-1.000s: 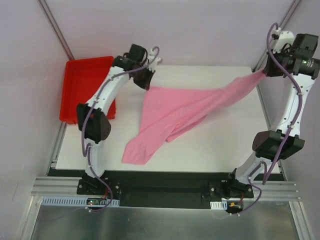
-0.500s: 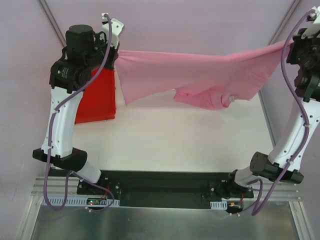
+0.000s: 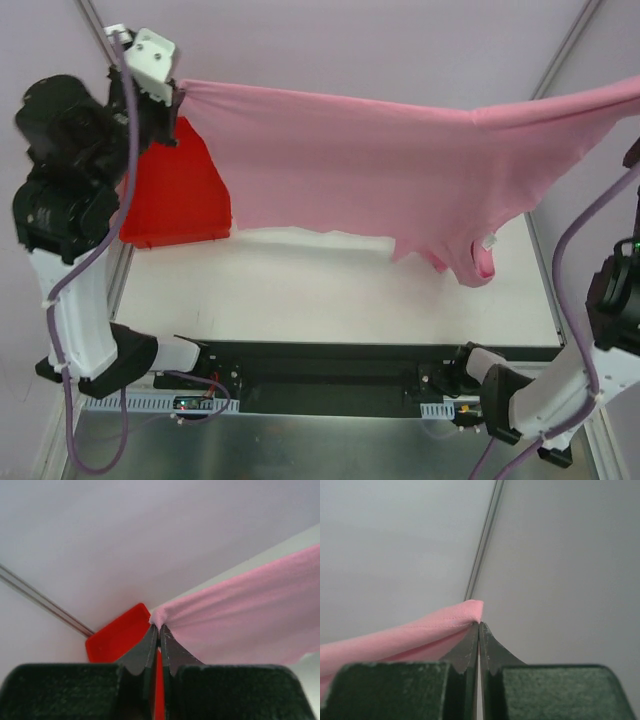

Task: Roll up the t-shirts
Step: Flatten out the T-shirt at the center of the board, then fold the T-shirt at the center of the board.

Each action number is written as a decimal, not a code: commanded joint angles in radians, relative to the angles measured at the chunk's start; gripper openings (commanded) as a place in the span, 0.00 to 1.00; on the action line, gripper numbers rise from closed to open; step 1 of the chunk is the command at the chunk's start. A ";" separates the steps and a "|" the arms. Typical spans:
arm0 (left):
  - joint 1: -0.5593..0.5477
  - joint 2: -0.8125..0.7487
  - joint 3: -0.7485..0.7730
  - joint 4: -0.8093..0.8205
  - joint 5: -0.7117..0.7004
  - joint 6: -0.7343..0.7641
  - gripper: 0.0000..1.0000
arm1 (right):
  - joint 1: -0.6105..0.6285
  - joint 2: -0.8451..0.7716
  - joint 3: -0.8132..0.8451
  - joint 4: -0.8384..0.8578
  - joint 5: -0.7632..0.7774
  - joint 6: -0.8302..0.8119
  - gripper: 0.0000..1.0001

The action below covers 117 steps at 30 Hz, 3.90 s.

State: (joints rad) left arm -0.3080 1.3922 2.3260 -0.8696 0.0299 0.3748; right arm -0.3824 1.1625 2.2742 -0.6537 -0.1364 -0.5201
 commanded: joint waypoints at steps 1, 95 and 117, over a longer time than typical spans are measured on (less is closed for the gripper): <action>0.010 -0.107 0.050 0.066 -0.085 0.019 0.00 | -0.015 -0.086 0.016 0.049 0.077 -0.040 0.01; 0.061 1.085 0.118 0.208 0.002 0.121 0.00 | 0.172 1.051 -0.289 0.173 0.129 -0.305 0.01; 0.106 0.921 -0.107 0.598 0.086 0.300 0.00 | 0.226 1.220 0.016 0.350 0.224 -0.368 0.01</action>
State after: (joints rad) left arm -0.2131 2.4935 2.3585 -0.2871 0.0448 0.5861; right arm -0.1532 2.5118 2.3779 -0.3222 0.0639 -0.8253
